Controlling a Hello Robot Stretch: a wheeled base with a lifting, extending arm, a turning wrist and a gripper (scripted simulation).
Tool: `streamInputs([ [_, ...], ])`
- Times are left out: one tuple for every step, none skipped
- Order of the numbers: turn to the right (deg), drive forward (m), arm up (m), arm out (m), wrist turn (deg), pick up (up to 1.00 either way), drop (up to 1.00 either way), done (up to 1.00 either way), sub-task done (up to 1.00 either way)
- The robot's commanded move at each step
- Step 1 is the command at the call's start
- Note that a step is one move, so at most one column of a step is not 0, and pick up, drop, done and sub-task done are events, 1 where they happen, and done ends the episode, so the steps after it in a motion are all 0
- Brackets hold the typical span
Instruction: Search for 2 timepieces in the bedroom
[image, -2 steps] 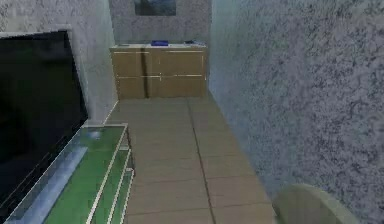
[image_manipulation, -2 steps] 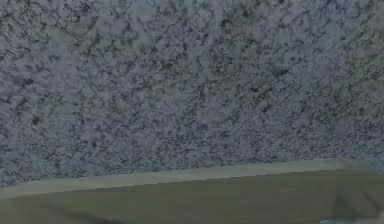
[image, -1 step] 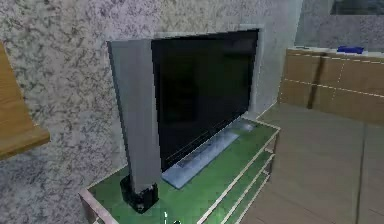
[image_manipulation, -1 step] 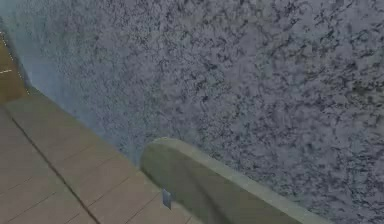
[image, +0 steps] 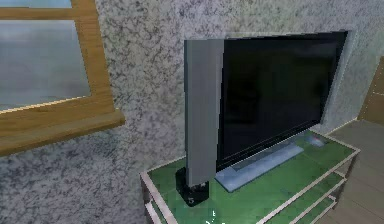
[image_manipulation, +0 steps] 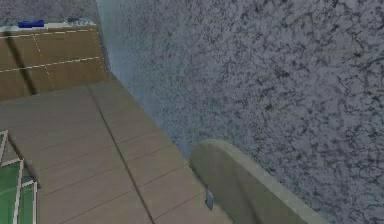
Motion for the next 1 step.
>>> streamInputs([
  [0.0,0.0,0.0,0.0,0.0,0.0,0.0,1.0,0.0],
])
